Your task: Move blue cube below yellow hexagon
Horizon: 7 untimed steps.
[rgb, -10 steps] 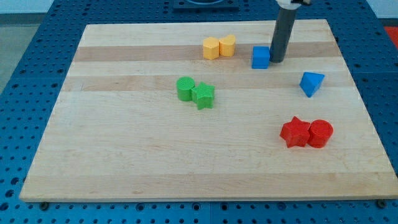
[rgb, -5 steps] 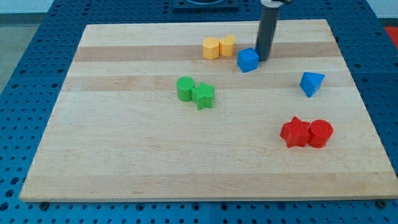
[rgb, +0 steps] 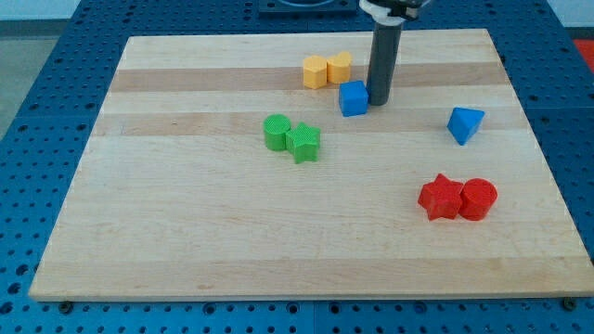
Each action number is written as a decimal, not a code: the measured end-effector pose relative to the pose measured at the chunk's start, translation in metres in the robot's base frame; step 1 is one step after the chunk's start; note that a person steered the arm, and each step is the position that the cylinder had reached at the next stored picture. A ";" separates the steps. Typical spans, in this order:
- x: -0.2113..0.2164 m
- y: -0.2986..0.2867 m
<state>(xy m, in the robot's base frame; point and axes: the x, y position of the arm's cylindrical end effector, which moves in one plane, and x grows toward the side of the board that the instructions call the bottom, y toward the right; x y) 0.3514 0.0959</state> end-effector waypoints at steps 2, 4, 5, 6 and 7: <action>0.005 -0.017; 0.005 -0.049; 0.005 -0.056; 0.004 -0.056; 0.002 -0.056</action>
